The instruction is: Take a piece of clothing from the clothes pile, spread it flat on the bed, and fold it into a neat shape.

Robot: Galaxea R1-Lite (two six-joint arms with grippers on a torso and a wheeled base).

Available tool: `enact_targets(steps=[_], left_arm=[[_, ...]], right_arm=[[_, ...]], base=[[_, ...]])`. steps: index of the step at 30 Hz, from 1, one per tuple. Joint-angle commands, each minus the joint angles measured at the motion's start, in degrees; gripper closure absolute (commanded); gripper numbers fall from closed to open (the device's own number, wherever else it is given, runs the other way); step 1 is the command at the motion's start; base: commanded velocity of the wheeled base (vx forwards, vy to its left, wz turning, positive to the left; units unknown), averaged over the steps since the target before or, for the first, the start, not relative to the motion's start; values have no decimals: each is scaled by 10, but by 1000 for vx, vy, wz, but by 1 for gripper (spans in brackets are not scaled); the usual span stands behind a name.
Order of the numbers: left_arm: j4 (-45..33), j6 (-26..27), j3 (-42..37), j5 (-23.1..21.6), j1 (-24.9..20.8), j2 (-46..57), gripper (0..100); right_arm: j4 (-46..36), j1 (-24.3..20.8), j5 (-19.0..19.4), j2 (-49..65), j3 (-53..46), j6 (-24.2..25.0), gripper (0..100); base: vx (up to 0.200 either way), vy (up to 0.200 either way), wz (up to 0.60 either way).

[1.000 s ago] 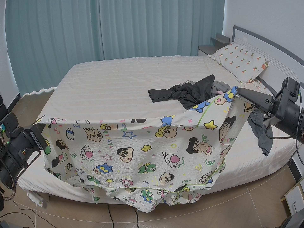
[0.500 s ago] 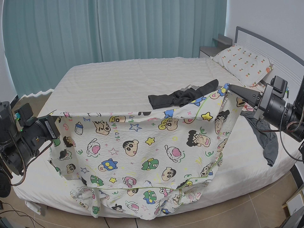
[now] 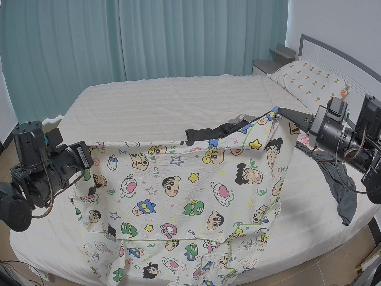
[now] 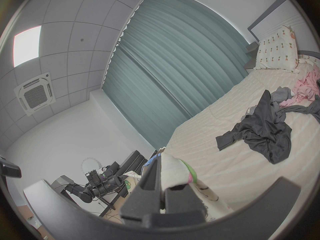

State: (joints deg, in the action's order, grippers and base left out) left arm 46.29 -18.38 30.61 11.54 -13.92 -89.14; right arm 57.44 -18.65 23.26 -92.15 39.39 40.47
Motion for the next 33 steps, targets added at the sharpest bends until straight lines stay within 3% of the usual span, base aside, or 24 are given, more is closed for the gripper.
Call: enact_targets(steps=[1,9,19,33], left_arm=[[0,-3,18,0,3,-48,100],[1,-23,78,12,11,-125,100],[57,-46,61,20,14,-137,100],[60,-46,75,21,13,-204,100]], right_arm=[[1,5,-1,-41,24,-1,100],[3,9,-11,-83,55,-1,100],[14,12,-11,-99,51,-2,100],[49,27,-9,-153,54,-2,100]], base=[[0,0,0],[0,0,0],[0,0,0],[171,0,0]])
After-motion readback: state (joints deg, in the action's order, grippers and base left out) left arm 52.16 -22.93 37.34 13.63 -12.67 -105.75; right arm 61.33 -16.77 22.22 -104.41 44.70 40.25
